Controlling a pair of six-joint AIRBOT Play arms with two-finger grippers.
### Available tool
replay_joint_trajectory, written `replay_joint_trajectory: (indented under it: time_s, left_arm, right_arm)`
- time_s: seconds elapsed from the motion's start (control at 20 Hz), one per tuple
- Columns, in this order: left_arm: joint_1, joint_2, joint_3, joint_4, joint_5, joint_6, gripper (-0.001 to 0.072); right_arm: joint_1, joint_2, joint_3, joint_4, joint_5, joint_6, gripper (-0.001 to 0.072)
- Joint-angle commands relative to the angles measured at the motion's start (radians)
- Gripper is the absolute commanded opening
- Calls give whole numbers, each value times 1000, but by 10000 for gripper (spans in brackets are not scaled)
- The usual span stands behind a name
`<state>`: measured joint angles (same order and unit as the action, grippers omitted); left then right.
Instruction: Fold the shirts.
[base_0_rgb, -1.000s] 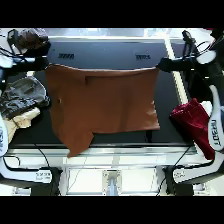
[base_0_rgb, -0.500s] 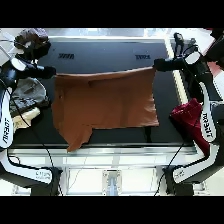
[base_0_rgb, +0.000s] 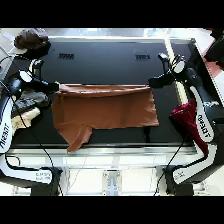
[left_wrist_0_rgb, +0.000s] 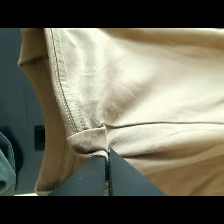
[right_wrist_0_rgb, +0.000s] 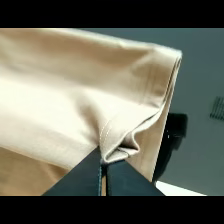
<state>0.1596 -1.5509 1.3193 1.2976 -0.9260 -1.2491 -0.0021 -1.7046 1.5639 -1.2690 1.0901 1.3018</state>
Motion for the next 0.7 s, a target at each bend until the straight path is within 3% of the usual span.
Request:
replay_joint_trajectory:
  time_s: [0.0, 0.4, 0.45, 0.5, 0.55, 0.6, 0.65]
  left_arm:
    - [-1, -16, -14, 5, -2, -1, 8]
    - [-1, -67, -15, 3, -78, -10, 9]
    - [-1, -65, -15, -1, -91, -33, 36]
    - [0, -59, -15, -14, -109, -50, 199]
    - [3, -45, -15, -20, -129, -55, 541]
    - [5, -22, -15, -19, -146, -72, 669]
    - [13, 10, -15, -21, -165, -76, 665]
  right_arm:
    - [3, -2, -71, 3, -42, 16, 12]
    - [3, -44, -80, 35, -24, 26, 14]
    - [3, -43, -79, 35, -4, 37, 16]
    - [3, -42, -70, 33, 34, 49, 36]
    - [-1, -39, -56, 24, 93, 50, 39]
    - [-5, -32, -38, -17, 173, 59, 71]
    - [-14, -24, -18, -72, 265, 78, 147]
